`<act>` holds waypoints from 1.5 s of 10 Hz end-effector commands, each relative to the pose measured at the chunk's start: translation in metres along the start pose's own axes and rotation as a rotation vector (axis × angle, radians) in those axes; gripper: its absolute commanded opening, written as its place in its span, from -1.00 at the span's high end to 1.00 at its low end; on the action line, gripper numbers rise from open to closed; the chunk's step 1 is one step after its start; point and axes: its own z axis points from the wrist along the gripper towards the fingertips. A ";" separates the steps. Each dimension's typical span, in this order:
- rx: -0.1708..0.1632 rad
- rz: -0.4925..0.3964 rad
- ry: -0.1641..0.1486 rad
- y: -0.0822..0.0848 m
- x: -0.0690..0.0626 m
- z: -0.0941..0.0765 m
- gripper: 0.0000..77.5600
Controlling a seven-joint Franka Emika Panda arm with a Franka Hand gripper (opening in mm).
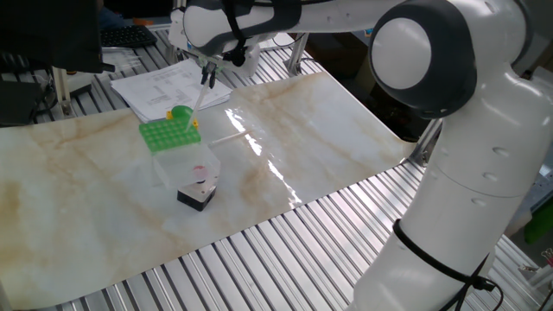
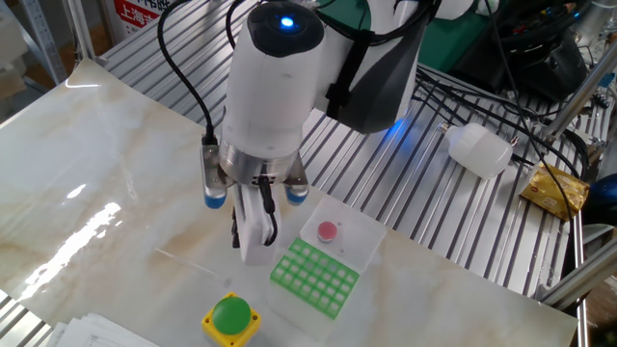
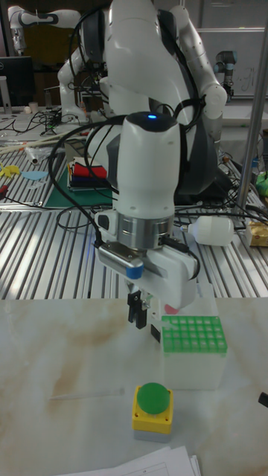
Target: Insert a large pipette tip into the holder for large pipette tips
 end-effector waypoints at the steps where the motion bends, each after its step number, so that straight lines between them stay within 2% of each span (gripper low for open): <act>1: -0.016 -0.010 -0.039 0.000 -0.001 -0.001 0.97; 11: -0.012 -0.049 -0.024 0.000 -0.001 -0.001 0.97; 14: -0.005 -0.019 -0.041 0.000 0.002 -0.003 0.97; 15: -0.008 -0.002 -0.058 0.001 0.013 -0.008 0.97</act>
